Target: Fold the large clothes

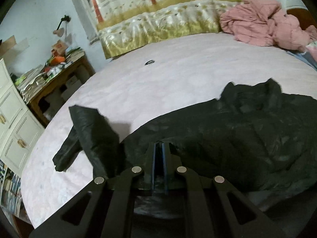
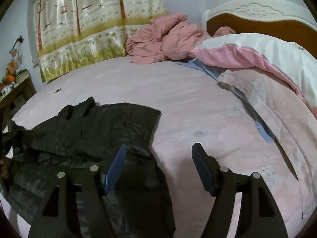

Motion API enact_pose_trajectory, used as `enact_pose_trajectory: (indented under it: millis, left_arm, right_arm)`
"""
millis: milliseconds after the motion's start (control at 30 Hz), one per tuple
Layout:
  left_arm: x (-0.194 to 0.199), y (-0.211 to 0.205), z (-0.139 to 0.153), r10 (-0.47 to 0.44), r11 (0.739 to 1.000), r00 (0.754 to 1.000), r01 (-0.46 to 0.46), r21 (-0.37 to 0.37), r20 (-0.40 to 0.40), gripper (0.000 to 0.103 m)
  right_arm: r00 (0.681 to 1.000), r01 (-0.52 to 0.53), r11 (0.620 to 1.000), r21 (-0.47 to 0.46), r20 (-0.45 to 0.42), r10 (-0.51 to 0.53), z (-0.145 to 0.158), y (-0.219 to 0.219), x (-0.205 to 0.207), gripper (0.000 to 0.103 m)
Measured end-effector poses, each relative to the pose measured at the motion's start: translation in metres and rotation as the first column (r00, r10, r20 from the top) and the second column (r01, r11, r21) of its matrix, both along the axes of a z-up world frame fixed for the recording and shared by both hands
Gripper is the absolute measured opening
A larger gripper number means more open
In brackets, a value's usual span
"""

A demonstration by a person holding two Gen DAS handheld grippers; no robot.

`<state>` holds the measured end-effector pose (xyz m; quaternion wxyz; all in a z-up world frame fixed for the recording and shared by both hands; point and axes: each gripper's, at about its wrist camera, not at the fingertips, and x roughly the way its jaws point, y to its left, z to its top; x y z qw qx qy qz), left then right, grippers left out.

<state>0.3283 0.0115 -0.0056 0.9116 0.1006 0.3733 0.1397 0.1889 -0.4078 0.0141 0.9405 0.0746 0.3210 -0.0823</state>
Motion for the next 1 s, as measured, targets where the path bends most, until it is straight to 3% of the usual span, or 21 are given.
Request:
enact_pose_trajectory:
  millis: [300, 433, 500, 600, 633, 700, 767, 867, 1000]
  left_arm:
    - [-0.011, 0.035, -0.01, 0.033, 0.999, 0.999, -0.033, -0.013, -0.02, 0.005]
    - [-0.02, 0.045, -0.002, -0.061, 0.987, 0.998, 0.062, -0.151, 0.008, 0.006]
    - [-0.017, 0.045, -0.002, -0.122, 0.966, 0.992, 0.116, -0.232, -0.01, 0.013]
    - [-0.002, 0.041, -0.012, -0.122, 0.956, 0.988, 0.092, -0.28, -0.091, 0.038]
    - [0.006, 0.04, -0.019, -0.11, 0.96, 0.984, 0.069, -0.27, -0.139, 0.049]
    - [0.017, 0.039, -0.033, -0.071, 0.974, 0.974, 0.022, -0.224, -0.214, 0.05]
    - [0.026, 0.041, -0.051, -0.03, 0.986, 0.958, -0.017, -0.163, -0.286, 0.05]
    - [0.022, 0.037, -0.054, -0.032, 0.993, 0.96, -0.001, -0.118, -0.277, 0.05]
    - [0.02, 0.031, -0.055, -0.047, 0.999, 0.959, 0.04, -0.03, -0.281, 0.05]
  right_arm:
    - [0.999, -0.029, 1.0, -0.009, -0.029, 0.028, -0.008, 0.009, 0.002, 0.069]
    - [0.994, -0.099, 0.995, 0.005, -0.035, 0.1, -0.006, 0.023, 0.007, 0.069]
    - [0.987, -0.149, 0.989, 0.025, -0.052, 0.15, -0.005, 0.034, 0.017, 0.069]
    - [0.973, -0.172, 0.975, 0.142, -0.131, 0.191, -0.009, 0.047, 0.047, 0.066]
    - [0.966, -0.173, 0.967, 0.189, -0.161, 0.204, -0.013, 0.05, 0.057, 0.064]
    - [0.949, -0.17, 0.955, 0.243, -0.219, 0.225, -0.024, 0.059, 0.077, 0.06]
    - [0.933, -0.154, 0.969, 0.194, -0.295, 0.208, -0.037, 0.071, 0.093, 0.057]
    - [0.897, -0.181, 0.975, 0.127, -0.386, 0.217, -0.061, 0.086, 0.106, 0.055]
    - [0.891, -0.2, 0.978, 0.06, -0.405, 0.207, -0.069, 0.09, 0.106, 0.054]
